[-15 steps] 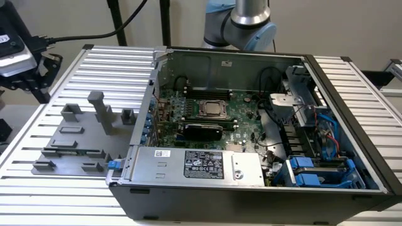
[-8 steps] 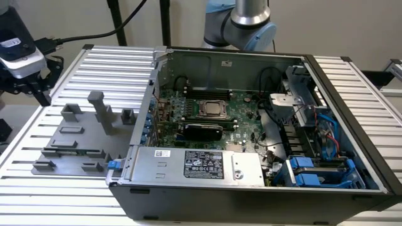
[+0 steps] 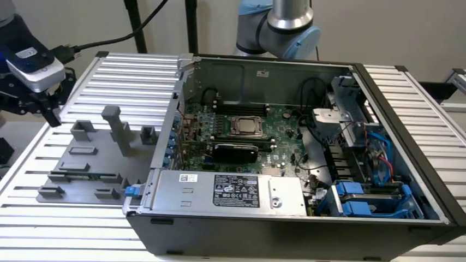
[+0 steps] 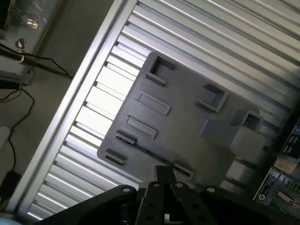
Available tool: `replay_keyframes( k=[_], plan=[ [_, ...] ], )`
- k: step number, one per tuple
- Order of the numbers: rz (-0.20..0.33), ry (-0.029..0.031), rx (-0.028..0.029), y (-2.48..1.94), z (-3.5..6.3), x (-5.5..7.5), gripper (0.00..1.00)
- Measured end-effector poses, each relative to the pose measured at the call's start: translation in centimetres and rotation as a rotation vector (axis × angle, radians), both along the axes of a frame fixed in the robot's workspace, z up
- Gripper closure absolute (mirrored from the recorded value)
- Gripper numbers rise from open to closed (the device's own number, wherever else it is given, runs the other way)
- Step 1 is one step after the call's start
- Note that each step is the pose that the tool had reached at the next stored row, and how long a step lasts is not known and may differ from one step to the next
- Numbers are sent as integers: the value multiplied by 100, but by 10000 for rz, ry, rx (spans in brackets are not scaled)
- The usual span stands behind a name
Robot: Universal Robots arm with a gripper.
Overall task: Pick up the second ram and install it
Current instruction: 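Pick up the second ram and move it above second insertion slot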
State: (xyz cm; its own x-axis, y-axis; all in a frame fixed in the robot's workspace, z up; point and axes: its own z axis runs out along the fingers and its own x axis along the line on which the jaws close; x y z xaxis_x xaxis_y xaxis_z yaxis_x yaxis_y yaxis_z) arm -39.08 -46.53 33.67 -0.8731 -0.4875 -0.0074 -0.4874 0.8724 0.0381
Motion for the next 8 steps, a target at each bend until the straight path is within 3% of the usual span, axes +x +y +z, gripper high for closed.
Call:
replay_keyframes(
  k=[8],
  plan=[
    [1467, 0, 0, 0, -68, 0, 100]
  ],
)
